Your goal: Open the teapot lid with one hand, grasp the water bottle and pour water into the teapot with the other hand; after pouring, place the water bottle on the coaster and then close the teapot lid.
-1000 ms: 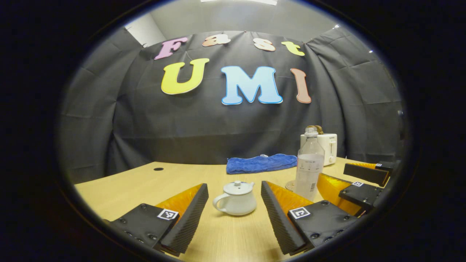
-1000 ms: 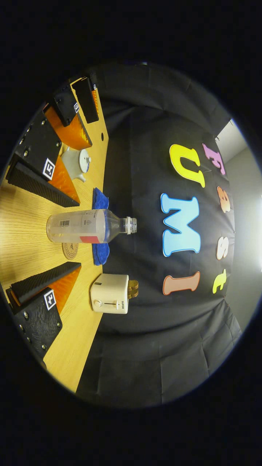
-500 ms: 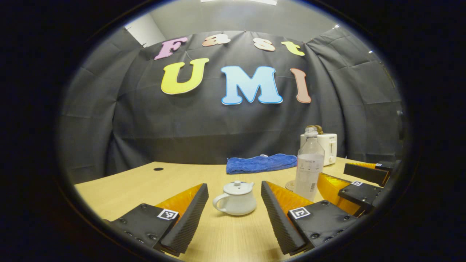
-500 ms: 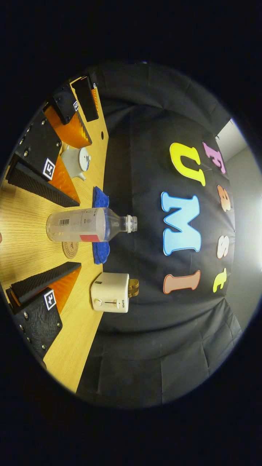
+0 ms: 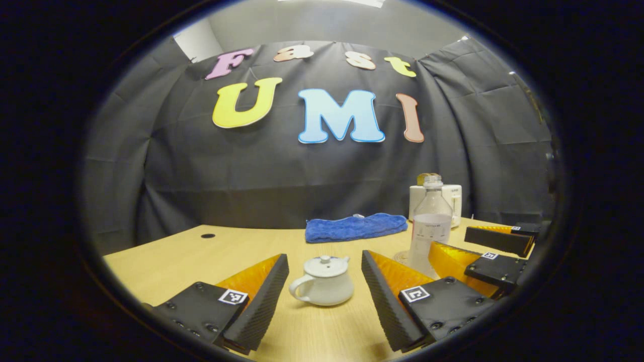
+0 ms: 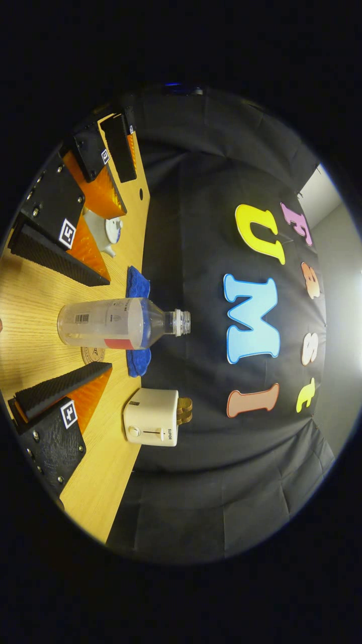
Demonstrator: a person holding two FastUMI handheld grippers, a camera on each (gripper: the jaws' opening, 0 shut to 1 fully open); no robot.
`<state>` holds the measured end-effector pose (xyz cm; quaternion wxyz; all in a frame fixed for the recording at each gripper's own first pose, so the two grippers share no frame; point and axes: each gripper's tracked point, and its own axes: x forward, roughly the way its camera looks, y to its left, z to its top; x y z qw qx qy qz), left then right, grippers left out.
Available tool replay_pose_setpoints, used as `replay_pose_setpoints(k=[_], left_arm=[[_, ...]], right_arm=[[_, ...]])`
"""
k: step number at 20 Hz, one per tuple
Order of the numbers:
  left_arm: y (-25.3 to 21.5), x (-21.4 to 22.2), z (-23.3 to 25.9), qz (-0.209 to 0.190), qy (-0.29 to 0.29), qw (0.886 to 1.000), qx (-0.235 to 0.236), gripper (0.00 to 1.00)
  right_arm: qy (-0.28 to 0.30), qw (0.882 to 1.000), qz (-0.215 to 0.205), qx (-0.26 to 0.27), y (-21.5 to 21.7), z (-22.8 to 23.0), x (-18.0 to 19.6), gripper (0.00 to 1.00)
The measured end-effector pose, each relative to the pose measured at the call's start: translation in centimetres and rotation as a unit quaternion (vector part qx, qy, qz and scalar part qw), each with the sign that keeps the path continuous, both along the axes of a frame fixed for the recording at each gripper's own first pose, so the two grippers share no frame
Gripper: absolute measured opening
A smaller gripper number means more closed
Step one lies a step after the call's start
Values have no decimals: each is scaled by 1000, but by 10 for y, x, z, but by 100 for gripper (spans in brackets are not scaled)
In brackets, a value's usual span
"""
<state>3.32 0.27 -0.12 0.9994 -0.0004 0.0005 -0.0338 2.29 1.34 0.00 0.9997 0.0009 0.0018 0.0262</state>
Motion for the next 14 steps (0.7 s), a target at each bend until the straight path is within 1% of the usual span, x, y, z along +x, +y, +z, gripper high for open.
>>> replay_pose_setpoints(k=[5, 9, 12, 14], left_arm=[[-1, 24, -3, -9, 2, 1000, 1, 98], [-4, 42, -2, -24, 2, 1000, 1, 98], [-12, 53, -13, -48, 32, 998, 7, 97], [-5, 62, -21, -47, 56, 997, 8, 96]], right_arm=[[1, 1000, -8, 1, 1, 1, 16, 93], [0, 1000, -12, 1, 0, 2, 28, 94], [2, 1000, -12, 2, 0, 1, 34, 93], [3, 1000, -9, 1, 2, 0, 35, 93]])
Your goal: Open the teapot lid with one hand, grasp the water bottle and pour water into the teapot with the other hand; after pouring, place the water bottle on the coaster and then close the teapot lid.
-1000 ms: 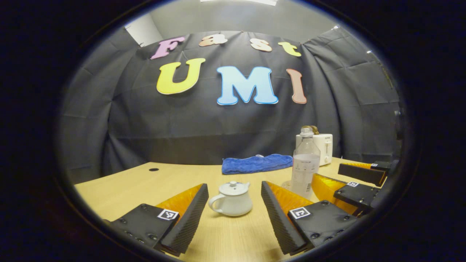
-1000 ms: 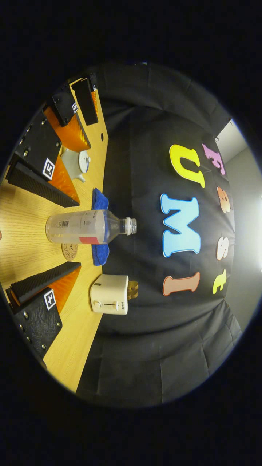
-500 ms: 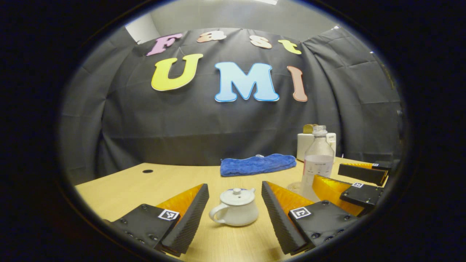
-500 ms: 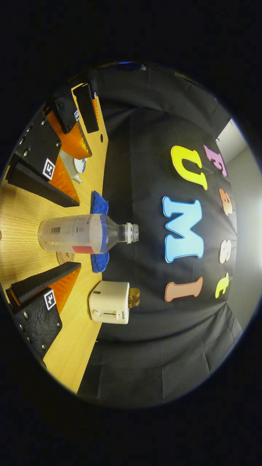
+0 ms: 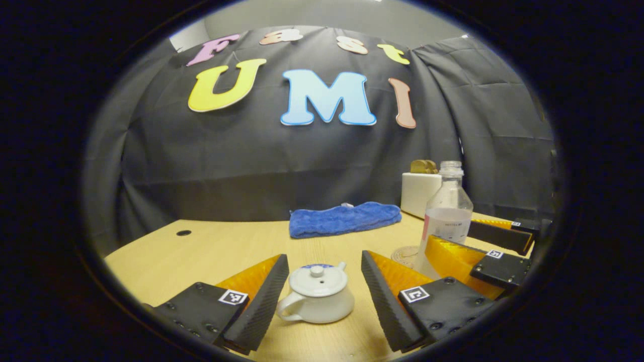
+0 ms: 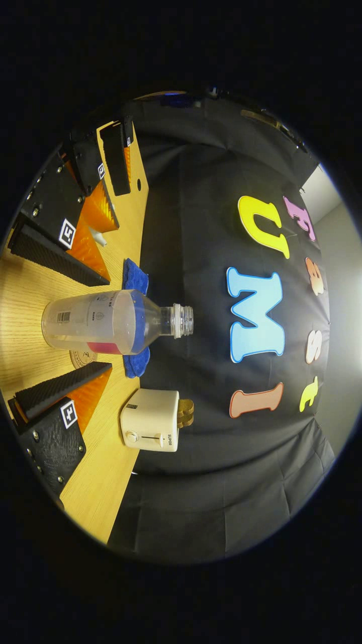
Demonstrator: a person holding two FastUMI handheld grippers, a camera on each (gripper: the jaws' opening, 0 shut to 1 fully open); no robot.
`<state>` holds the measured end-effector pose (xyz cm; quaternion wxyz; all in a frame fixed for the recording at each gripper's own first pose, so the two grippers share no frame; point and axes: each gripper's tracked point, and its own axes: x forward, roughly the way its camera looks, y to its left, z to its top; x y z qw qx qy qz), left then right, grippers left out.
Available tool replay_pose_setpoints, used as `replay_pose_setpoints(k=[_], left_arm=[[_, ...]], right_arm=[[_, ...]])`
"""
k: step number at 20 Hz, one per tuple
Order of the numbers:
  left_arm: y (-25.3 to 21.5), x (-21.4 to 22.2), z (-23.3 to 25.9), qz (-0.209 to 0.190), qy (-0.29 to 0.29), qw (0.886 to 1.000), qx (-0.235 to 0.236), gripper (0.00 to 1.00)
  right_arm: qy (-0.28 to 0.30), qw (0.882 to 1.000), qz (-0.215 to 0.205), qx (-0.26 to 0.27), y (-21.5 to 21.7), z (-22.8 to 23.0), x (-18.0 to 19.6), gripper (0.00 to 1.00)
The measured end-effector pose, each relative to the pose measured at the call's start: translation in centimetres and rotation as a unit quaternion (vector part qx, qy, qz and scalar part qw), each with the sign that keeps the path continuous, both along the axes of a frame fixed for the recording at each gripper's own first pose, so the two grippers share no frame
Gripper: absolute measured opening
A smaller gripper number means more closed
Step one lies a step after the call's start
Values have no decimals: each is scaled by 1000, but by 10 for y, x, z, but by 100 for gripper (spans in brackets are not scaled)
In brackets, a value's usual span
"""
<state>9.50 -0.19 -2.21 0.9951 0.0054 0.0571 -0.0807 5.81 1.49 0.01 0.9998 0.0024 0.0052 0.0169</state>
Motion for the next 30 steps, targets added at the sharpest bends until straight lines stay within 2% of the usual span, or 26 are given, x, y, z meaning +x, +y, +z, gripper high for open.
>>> replay_pose_setpoints(k=[1, 2, 4, 7, 9, 13, 15, 17, 19, 23, 24, 25, 30], left_arm=[[2, 3, 2, 0, -1, 1000, 0, 94], [2, 6, 5, 0, -5, 1000, 2, 83], [0, 9, 3, -3, -4, 1000, 5, 78], [0, 12, 0, -4, 5, 1000, 7, 54], [0, 12, -1, -5, 9, 1000, 6, 48], [2, 15, 0, 4, 5, 1000, 12, 48], [1, 16, -1, 1, 7, 1000, 12, 34], [8, 14, 1, 11, 4, 1000, 16, 31], [8, 16, -1, 13, 6, 1000, 3, 22], [8, 17, 0, 10, 5, 1000, -2, 22], [9, 18, 1, 10, 2, 1000, -5, 15], [9, 17, 2, 12, 0, 1000, -8, 13], [12, 10, 16, 19, -43, 999, -14, 15]], right_arm=[[-1, 1000, 2, 0, 1, 1, 0, 93], [-2, 1000, 4, -1, 1, 0, 0, 94], [-3, 1000, 6, -1, 1, 0, 1, 93], [-3, 1000, 6, -1, 2, 1, 1, 93], [-3, 1000, 7, 0, 2, 2, 1, 93], [0, 1000, 11, 1, 2, -1, 2, 93], [0, 1000, 11, 1, 2, 1, 2, 93], [0, 1000, 11, 1, 2, 1, 2, 93], [0, 1000, 11, 0, 3, 0, 2, 93], [3, 1000, 11, 3, 2, -1, 3, 93], [4, 1000, 11, 4, 2, -1, 3, 93], [6, 1000, 12, 6, 1, -1, 3, 93], [3, 1000, 13, 7, 3, 0, 4, 93]])
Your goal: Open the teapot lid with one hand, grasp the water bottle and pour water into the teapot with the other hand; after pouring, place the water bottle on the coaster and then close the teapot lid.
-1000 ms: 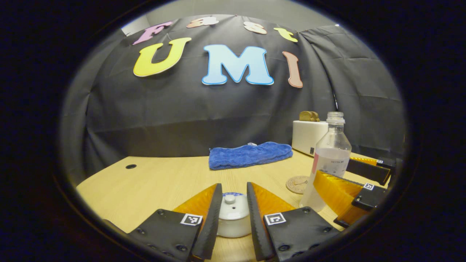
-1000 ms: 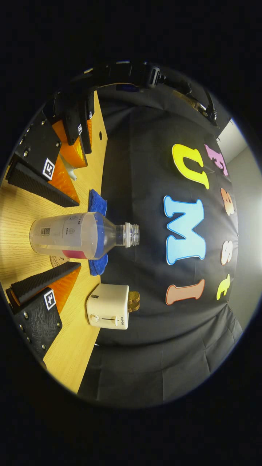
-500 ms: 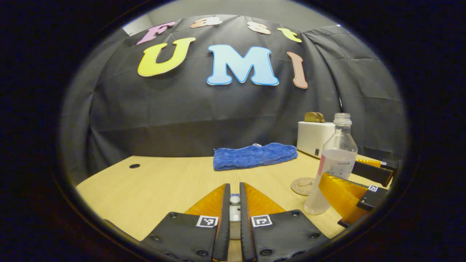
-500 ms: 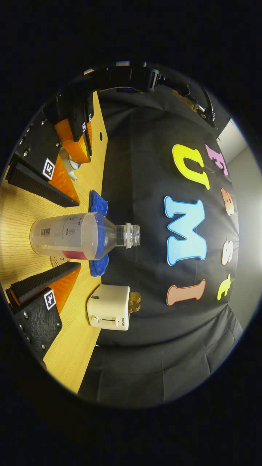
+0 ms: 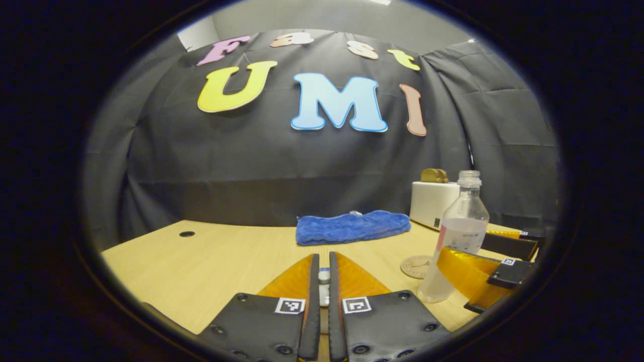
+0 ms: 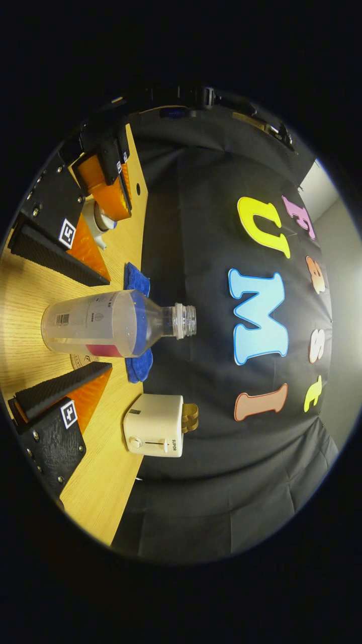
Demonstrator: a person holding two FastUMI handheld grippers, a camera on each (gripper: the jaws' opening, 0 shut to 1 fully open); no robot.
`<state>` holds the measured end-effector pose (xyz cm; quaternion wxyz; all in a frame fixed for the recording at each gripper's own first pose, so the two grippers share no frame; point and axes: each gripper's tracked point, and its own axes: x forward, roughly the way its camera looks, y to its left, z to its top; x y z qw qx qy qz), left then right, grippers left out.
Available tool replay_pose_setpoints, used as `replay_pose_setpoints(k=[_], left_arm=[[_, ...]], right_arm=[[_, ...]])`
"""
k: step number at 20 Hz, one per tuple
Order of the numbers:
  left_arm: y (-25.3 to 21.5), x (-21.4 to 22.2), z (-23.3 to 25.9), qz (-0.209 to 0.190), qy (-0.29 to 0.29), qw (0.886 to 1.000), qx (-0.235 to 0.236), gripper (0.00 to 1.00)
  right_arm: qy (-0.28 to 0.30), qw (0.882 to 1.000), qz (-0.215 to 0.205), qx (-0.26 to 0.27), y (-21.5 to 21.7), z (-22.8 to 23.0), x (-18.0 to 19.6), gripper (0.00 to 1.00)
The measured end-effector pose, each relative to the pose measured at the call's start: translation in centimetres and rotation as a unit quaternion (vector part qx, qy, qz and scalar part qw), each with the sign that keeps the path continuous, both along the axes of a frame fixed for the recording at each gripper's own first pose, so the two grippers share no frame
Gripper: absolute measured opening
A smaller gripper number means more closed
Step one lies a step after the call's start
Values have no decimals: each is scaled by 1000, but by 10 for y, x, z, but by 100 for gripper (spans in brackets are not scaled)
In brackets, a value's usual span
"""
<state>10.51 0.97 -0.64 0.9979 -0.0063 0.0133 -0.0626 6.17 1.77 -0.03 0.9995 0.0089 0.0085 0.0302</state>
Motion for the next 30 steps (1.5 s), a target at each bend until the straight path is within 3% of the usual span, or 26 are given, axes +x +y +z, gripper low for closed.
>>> replay_pose_setpoints(k=[10, 17, 25, 30], left_arm=[[27, -16, 18, 33, -46, 998, -2, 15], [65, -25, 4, 60, -26, 998, 8, 15], [108, -35, -1, 66, -14, 998, 9, 15], [124, -33, -1, 48, -15, 999, 9, 15]], right_arm=[[-9, 1000, -1, -9, 2, 2, 1, 94], [-9, 1000, -9, -8, 0, 1, 2, 93], [-9, 1000, -23, -8, -3, 2, 3, 94], [-6, 1000, -25, -9, -3, 1, 3, 93]])
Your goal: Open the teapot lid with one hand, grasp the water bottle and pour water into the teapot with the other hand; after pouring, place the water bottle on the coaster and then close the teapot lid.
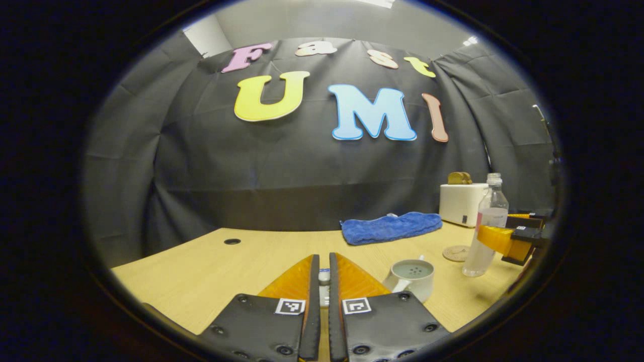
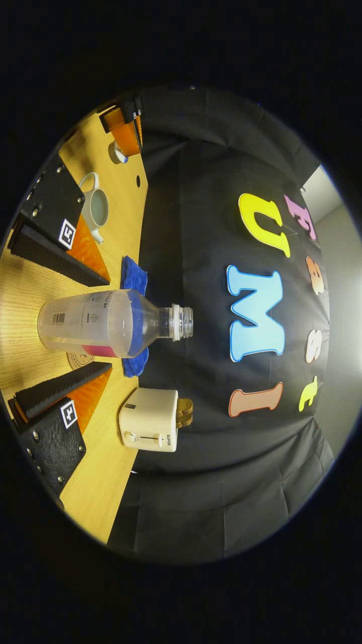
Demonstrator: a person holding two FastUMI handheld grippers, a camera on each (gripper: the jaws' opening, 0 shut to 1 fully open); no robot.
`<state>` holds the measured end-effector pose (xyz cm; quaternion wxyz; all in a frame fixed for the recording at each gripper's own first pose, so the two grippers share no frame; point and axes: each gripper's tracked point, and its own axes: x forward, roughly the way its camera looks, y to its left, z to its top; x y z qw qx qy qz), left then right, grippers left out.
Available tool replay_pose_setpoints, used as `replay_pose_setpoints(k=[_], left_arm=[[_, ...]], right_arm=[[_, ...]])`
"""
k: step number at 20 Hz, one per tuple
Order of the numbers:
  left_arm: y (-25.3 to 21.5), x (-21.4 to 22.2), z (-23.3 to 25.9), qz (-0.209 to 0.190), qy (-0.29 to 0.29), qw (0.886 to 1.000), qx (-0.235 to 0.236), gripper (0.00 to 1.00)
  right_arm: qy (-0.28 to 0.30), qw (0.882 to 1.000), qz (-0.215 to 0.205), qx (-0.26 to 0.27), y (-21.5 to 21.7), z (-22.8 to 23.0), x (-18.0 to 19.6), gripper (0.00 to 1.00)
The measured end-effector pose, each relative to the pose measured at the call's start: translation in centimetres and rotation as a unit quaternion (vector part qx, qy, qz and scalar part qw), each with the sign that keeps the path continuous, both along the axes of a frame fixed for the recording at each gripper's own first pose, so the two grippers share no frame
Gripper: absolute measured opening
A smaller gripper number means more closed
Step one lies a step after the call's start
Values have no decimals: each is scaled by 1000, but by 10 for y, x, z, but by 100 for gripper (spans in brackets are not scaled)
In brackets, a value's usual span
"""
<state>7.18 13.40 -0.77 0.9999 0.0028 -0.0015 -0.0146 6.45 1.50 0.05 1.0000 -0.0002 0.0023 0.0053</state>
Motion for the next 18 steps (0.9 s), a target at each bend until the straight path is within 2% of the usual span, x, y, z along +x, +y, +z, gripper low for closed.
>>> replay_pose_setpoints(k=[2, 4, 7, 9, 10, 12, 13, 14, 16, 18], left_arm=[[7, 2, -1, 2, 0, 1000, 0, 15], [8, 1, 0, 2, 1, 1000, 0, 15], [5, 2, -1, -4, 1, 1000, 0, 13], [6, 1, -1, -5, 1, 1000, 0, 15], [6, 1, -1, -6, 1, 1000, -1, 13], [4, 2, 0, -8, 1, 1000, 0, 13], [4, 1, -1, -12, 1, 1000, -1, 15], [2, 1, 0, -17, 0, 1000, -1, 13], [-2, 1, 1, -29, 0, 1000, -1, 15], [-2, 1, 0, -33, 0, 999, 0, 13]], right_arm=[[2, 1000, -1, 0, -3, 0, 2, 93], [4, 1000, -6, -2, -2, 0, 2, 78], [7, 1000, -7, -8, 0, -1, 3, 77], [9, 999, -5, -47, 3, 1, 5, 75], [7, 996, -9, -87, 4, 3, 5, 75], [8, 982, -13, -189, 5, 4, 9, 75], [10, 973, -8, -231, 9, 4, 11, 75], [13, 964, -1, -267, 11, 0, 12, 75], [22, 947, 12, -319, 10, -3, 15, 75], [32, 933, 20, -357, 6, -6, 18, 75]])
